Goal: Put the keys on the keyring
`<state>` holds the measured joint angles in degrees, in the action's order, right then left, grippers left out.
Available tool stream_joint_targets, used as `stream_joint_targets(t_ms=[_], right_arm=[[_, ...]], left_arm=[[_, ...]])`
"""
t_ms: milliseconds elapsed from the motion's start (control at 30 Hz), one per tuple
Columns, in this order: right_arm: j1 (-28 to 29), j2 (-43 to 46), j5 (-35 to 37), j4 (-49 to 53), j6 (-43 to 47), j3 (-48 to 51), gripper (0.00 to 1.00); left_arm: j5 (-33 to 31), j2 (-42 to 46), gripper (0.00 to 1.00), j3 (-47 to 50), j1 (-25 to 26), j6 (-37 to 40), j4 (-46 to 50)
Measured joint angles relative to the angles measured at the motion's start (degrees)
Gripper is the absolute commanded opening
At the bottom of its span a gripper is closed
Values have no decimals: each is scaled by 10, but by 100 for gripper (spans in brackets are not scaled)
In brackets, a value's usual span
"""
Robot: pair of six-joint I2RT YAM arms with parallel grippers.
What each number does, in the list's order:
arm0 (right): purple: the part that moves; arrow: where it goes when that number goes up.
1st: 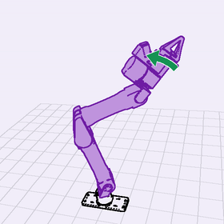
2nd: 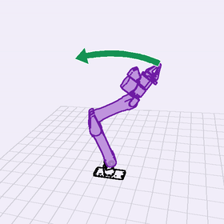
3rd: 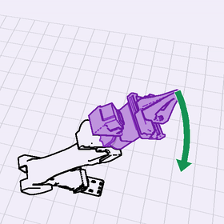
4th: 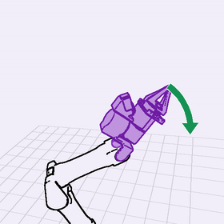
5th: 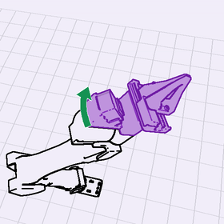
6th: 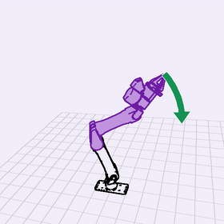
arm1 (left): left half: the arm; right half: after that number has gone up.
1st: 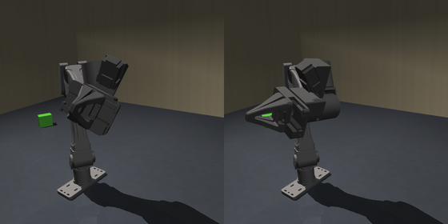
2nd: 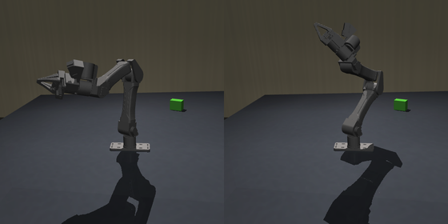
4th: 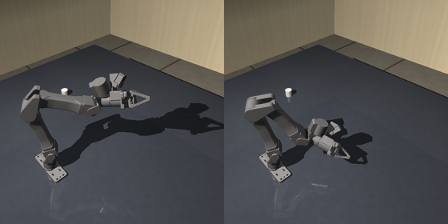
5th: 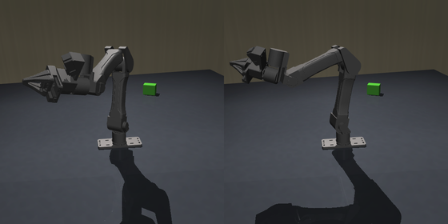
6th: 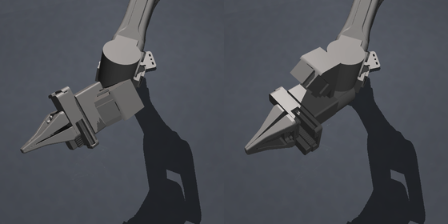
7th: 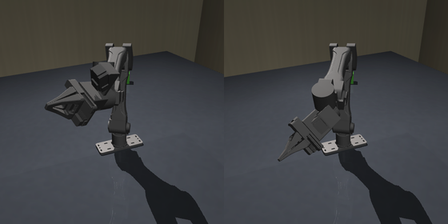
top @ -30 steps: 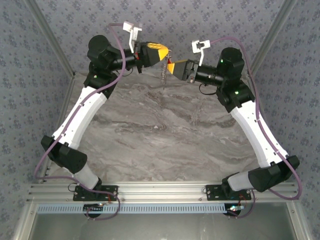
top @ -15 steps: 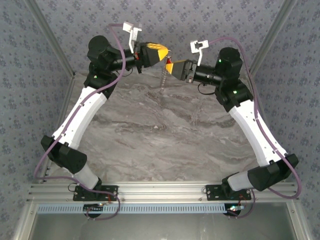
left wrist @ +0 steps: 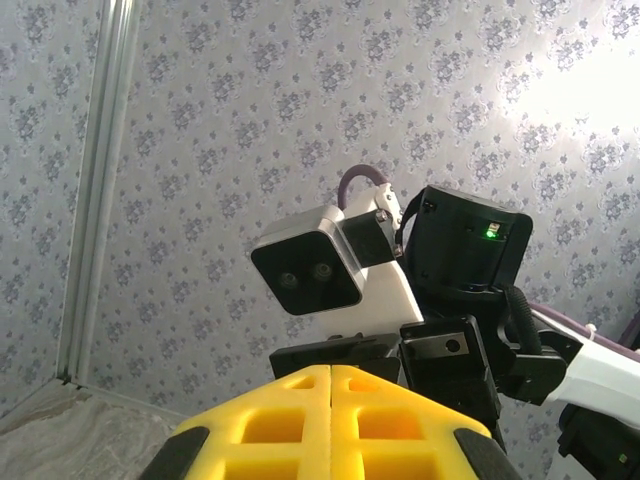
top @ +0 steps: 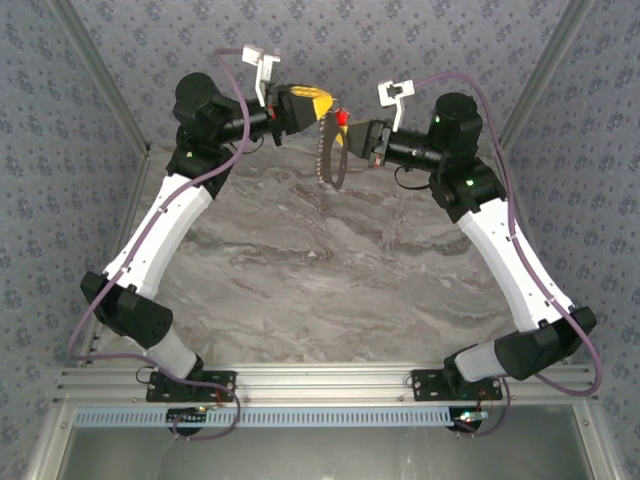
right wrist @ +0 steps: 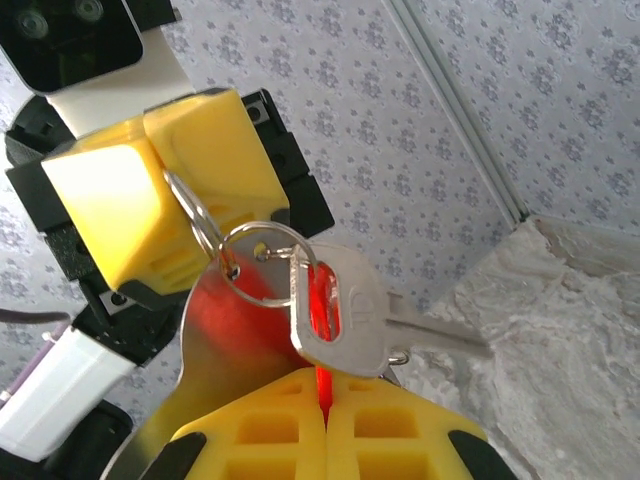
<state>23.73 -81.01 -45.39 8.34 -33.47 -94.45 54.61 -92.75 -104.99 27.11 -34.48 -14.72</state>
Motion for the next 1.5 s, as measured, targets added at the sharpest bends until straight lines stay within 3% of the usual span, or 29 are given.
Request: stream_joint_targets(t_ms=[467, 1133, 1500], right_arm=[[0, 0, 22, 100, 63, -55, 0], [4, -43, 21, 160, 106, -159, 0], [7, -48, 21, 168, 109, -169, 0]], left_arm=[[-4, 14, 0, 13, -5, 24, 22], [-4, 33, 0, 22, -5, 34, 31], [-4, 33, 0, 24, -5, 34, 32]])
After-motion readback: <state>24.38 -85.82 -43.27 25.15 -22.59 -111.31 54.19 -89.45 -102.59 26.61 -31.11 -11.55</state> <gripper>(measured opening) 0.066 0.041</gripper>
